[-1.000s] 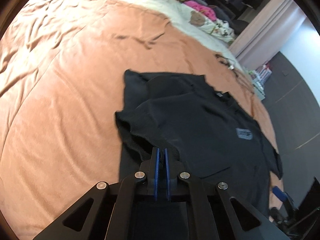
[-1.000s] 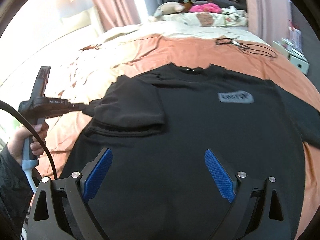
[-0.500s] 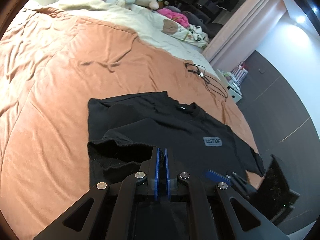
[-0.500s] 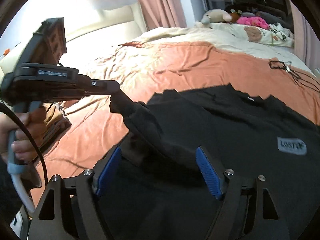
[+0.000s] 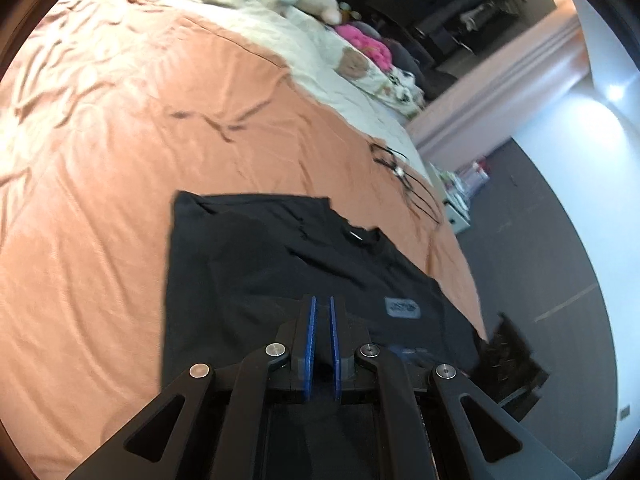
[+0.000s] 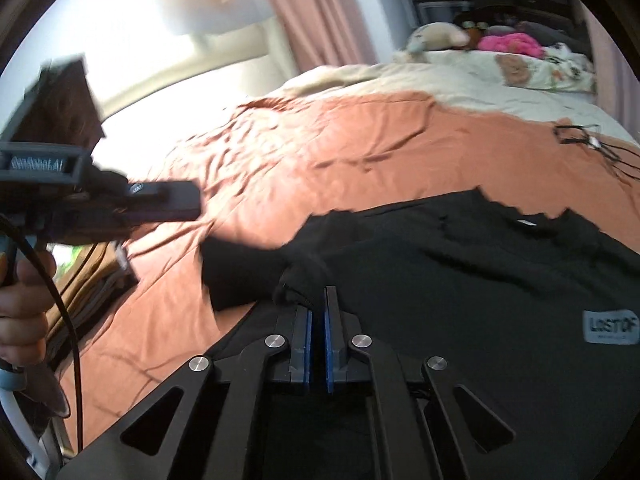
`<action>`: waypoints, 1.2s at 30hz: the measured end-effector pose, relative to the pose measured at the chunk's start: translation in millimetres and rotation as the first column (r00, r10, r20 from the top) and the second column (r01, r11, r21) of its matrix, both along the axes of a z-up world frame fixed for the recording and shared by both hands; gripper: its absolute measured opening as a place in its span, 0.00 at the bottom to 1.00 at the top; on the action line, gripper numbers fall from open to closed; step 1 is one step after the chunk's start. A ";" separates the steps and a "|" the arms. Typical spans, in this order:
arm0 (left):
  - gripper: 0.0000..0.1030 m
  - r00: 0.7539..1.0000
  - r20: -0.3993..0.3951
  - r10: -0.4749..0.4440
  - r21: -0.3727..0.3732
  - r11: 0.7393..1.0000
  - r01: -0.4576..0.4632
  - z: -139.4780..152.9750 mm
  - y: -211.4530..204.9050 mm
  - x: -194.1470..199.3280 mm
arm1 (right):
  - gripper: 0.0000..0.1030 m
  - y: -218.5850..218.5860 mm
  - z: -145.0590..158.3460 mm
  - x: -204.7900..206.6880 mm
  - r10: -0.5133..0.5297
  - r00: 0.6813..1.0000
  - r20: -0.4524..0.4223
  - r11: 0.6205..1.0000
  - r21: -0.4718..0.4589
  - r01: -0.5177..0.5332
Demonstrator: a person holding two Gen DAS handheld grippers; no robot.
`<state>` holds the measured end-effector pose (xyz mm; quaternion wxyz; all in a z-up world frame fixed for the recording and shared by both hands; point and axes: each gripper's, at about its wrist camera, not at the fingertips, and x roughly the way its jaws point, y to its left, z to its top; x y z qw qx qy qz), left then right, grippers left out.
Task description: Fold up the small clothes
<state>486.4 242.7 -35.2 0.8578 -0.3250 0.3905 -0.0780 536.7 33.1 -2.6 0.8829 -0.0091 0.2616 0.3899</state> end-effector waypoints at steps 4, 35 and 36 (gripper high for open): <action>0.05 0.998 -0.034 0.046 0.047 0.998 -0.044 -9.5 9.7 -1.4 | 0.01 -33.3 3.8 11.7 -0.087 0.996 -0.034 0.995 0.045 0.089; 0.11 0.954 -0.291 0.065 0.234 0.972 0.005 -121.6 8.4 -6.3 | 0.58 -197.7 -28.2 -27.1 -0.501 0.829 -0.247 0.865 -0.138 0.482; 0.11 0.955 -0.290 0.065 0.234 0.972 0.004 -121.5 8.5 -7.4 | 0.58 -194.1 -22.3 -31.3 -0.487 0.847 -0.214 0.873 -0.149 0.464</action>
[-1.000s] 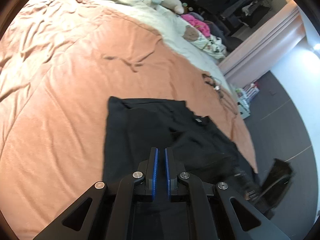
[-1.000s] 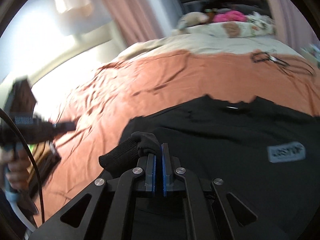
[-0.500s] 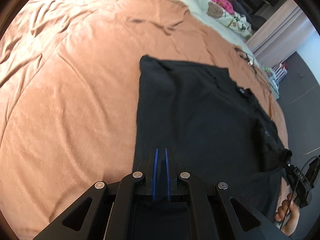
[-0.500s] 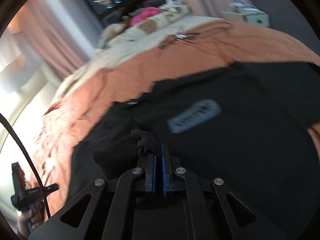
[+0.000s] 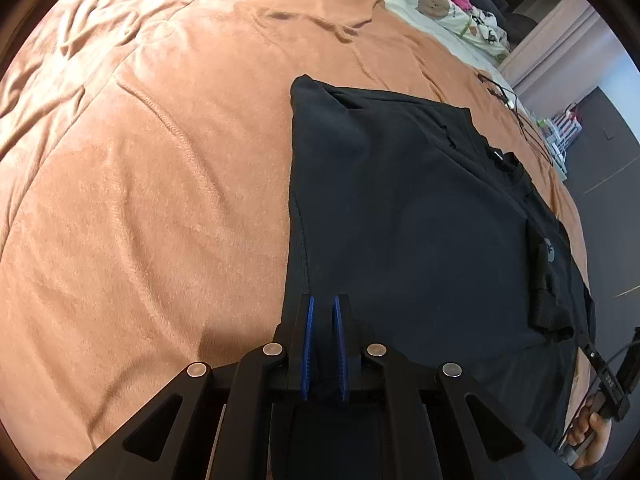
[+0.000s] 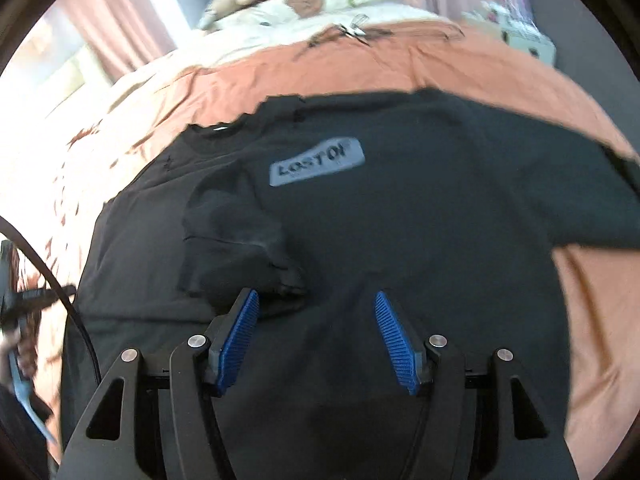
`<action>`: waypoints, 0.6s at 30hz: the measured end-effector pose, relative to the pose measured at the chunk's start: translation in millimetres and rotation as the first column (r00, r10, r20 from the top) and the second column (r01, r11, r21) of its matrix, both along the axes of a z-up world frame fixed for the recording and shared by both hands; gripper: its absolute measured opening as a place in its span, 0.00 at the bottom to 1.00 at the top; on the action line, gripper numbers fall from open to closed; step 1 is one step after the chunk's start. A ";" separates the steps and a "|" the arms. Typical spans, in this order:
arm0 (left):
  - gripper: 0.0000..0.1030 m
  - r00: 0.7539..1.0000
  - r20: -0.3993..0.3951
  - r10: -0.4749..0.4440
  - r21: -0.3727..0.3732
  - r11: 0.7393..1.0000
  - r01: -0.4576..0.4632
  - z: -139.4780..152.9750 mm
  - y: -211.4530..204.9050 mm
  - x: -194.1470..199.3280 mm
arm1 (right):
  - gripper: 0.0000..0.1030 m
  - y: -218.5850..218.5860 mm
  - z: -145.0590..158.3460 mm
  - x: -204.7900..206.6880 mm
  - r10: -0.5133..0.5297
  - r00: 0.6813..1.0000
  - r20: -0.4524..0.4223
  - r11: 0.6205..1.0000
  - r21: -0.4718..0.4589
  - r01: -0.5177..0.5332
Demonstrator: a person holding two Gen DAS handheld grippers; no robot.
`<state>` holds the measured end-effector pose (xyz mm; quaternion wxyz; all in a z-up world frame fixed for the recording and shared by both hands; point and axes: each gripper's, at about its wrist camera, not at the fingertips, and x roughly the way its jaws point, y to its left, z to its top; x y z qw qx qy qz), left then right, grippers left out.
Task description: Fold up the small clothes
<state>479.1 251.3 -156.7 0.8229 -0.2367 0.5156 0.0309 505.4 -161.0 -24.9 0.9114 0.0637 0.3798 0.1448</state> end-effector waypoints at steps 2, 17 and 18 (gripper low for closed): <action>0.11 1.000 0.002 0.000 -0.001 1.000 0.000 0.7 0.1 -1.7 | 0.58 8.7 7.9 -10.6 0.054 0.998 0.042 0.997 -0.050 -0.052; 0.11 1.000 0.023 -0.004 -0.012 1.000 0.004 4.9 4.2 -5.9 | 0.57 100.6 5.5 -8.3 0.320 0.947 0.032 0.936 -0.164 -0.311; 0.11 1.000 0.021 -0.005 -0.011 1.000 0.005 3.5 4.7 -5.0 | 0.58 105.4 3.3 -5.1 0.321 0.947 0.023 0.934 -0.171 -0.313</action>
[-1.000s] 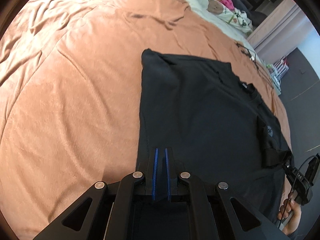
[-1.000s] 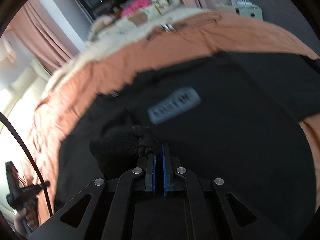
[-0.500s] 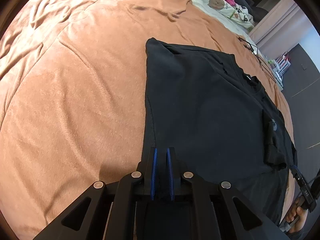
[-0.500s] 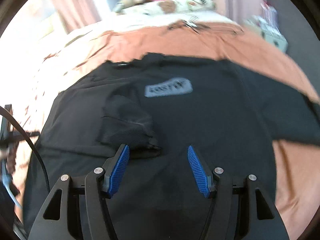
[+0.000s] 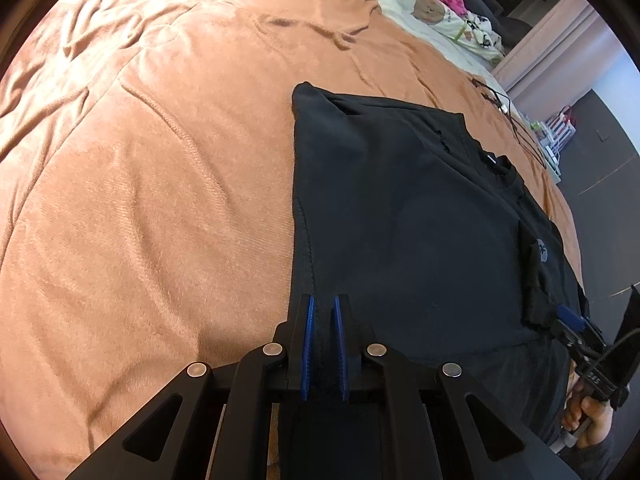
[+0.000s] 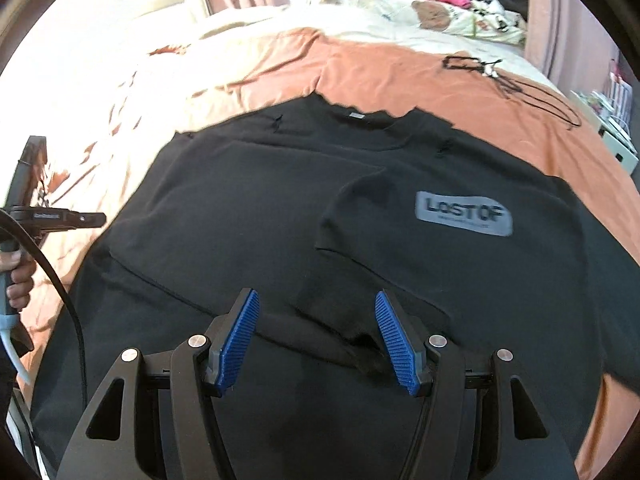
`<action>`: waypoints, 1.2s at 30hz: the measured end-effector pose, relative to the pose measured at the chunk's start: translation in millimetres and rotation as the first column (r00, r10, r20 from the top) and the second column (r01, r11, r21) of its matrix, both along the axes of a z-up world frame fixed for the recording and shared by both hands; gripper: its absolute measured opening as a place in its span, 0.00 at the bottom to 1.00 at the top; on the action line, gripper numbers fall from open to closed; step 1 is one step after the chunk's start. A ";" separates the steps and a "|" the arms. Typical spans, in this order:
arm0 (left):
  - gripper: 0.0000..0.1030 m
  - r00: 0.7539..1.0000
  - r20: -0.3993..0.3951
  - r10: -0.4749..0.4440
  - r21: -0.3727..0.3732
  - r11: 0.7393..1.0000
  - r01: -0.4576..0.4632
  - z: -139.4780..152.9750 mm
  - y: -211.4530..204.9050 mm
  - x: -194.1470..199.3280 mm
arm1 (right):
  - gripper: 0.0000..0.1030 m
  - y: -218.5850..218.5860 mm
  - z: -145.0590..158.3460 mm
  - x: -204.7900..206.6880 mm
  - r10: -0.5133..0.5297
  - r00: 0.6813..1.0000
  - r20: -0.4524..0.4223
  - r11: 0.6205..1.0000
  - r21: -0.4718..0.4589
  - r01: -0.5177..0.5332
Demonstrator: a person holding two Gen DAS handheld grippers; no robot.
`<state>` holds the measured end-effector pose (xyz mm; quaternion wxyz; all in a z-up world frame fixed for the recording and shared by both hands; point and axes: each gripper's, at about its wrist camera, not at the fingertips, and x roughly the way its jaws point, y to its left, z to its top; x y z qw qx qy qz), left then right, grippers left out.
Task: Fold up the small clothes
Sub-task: 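Grasp the ribbed cuff of the other sleeve with the right gripper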
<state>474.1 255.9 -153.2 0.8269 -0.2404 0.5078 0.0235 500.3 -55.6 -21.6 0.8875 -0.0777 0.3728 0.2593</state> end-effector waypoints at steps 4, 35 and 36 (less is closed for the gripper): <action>0.11 1.000 -0.018 0.001 -0.003 1.000 -0.001 -6.7 -0.9 2.7 | 0.58 23.3 -15.8 24.6 0.002 0.998 -0.059 0.999 -0.049 -0.004; 0.45 0.993 -0.057 -0.100 0.294 0.949 0.112 -15.5 -39.3 -14.7 | 0.07 -98.9 9.5 79.8 -0.322 0.945 -0.059 0.942 0.076 0.326; 0.38 0.994 -0.053 -0.100 0.305 0.946 0.112 -15.3 -39.5 -15.6 | 0.10 -107.8 6.6 83.0 -0.339 0.938 -0.079 0.935 0.085 0.345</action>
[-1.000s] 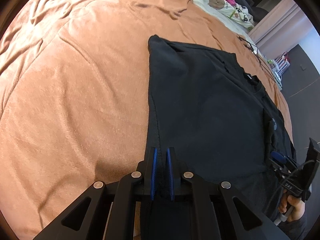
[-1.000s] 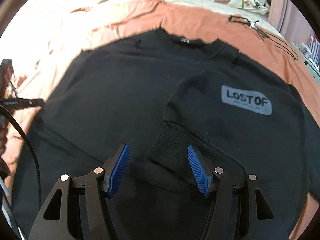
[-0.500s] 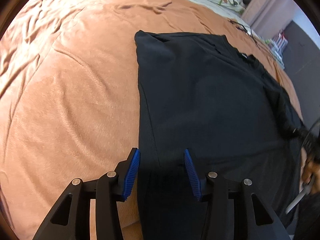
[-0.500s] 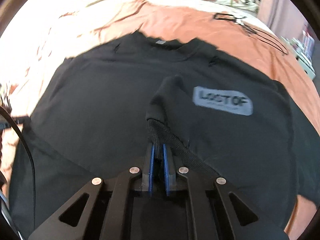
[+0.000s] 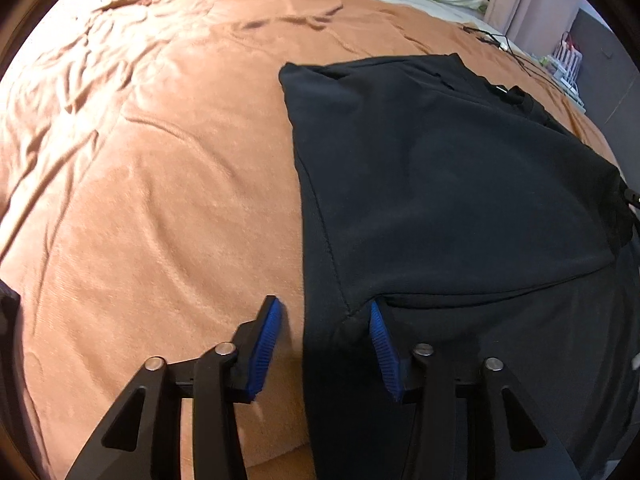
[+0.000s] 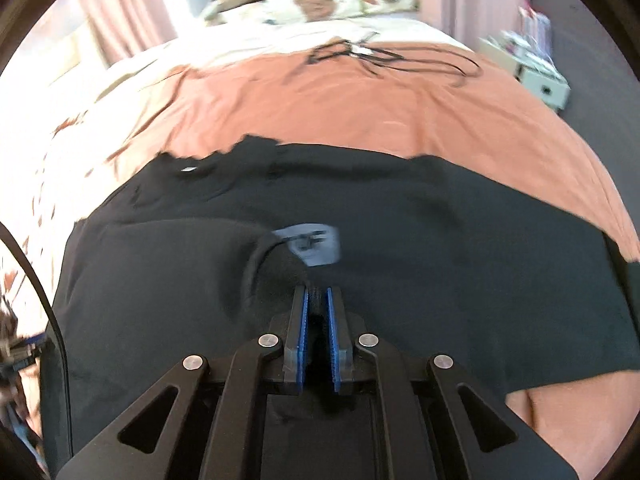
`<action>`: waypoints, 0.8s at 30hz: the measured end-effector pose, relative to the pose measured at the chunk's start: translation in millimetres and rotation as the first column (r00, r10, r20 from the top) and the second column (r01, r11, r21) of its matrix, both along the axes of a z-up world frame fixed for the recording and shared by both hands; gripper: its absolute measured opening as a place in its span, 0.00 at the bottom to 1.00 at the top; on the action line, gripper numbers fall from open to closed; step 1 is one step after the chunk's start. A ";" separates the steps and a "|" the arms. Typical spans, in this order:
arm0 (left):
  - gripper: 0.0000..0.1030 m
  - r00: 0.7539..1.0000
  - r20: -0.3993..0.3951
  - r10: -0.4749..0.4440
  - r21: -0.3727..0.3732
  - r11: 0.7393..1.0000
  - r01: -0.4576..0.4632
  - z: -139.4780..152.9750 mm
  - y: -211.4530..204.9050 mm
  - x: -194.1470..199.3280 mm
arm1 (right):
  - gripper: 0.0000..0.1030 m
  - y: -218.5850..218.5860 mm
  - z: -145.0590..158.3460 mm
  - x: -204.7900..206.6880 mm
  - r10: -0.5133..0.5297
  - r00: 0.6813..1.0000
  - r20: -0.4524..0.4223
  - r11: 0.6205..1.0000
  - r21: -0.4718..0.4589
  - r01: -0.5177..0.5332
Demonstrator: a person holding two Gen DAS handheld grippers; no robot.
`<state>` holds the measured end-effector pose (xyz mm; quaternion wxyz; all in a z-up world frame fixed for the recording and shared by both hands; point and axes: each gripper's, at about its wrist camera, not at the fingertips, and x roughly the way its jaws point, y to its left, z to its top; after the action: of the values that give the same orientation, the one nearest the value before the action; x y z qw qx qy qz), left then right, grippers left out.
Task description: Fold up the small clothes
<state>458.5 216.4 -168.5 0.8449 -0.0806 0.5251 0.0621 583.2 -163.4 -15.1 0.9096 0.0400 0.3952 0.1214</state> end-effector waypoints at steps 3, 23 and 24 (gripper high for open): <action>0.24 1.000 0.008 -0.002 -0.027 1.000 0.002 -0.4 3.9 -3.4 | 0.30 -8.9 -5.6 -0.6 -0.028 0.999 -0.018 1.000 0.002 0.028; 0.10 0.999 0.013 0.047 -0.056 0.997 -0.046 4.8 16.0 -14.5 | 0.22 4.0 -59.0 -12.4 0.065 0.982 -0.179 0.998 0.006 -0.065; 0.10 0.999 0.009 0.050 -0.066 0.997 -0.050 2.6 17.3 -14.2 | 0.22 3.6 -59.5 -14.4 0.065 0.982 -0.180 0.998 -0.001 -0.066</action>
<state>444.3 233.8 -165.8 0.8427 -0.1220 0.5202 0.0654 568.9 -159.8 -74.6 0.8659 0.0347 0.4773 0.1458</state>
